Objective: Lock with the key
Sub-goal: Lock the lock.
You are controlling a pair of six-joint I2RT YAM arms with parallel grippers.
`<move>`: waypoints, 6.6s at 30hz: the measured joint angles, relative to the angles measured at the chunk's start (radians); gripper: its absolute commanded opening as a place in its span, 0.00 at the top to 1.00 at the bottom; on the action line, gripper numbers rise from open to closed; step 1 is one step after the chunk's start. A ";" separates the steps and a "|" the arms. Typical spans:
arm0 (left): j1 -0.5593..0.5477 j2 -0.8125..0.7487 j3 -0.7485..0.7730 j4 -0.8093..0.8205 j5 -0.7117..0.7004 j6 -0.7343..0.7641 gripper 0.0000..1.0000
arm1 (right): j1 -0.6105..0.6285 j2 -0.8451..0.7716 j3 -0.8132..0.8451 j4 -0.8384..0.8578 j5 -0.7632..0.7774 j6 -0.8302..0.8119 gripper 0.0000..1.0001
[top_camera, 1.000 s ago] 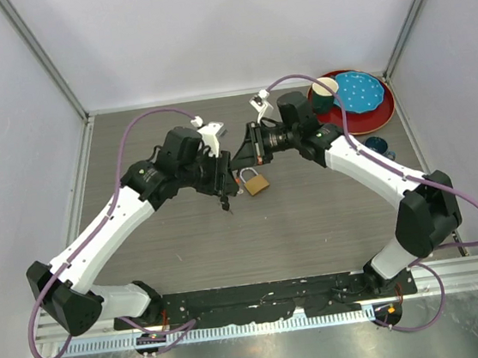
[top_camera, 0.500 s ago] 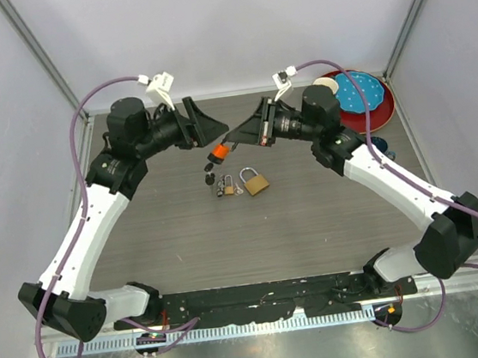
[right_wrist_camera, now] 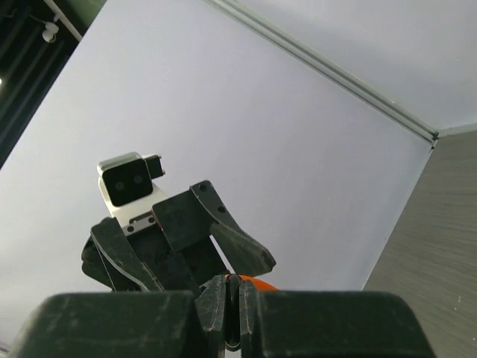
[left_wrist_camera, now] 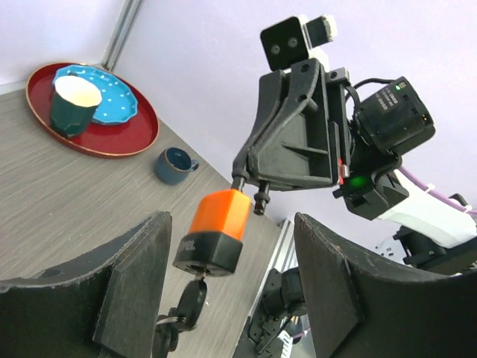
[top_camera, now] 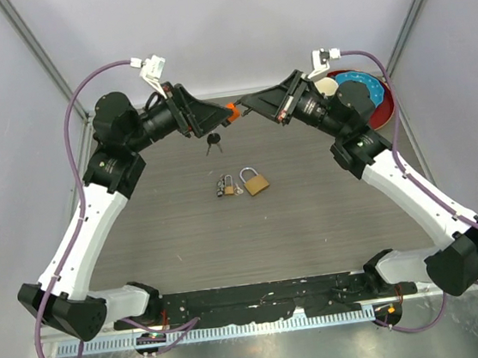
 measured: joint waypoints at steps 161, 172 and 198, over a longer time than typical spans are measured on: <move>0.026 0.105 -0.091 0.280 0.274 -0.328 1.00 | -0.012 0.239 0.333 -0.230 -0.311 -0.264 0.63; 0.027 0.097 -0.094 0.296 0.254 -0.345 0.62 | 0.007 0.235 0.318 -0.152 -0.280 -0.212 0.98; 0.140 -0.039 -0.350 0.265 0.363 -0.297 0.28 | -0.061 0.269 0.427 -0.451 -0.341 -0.401 0.99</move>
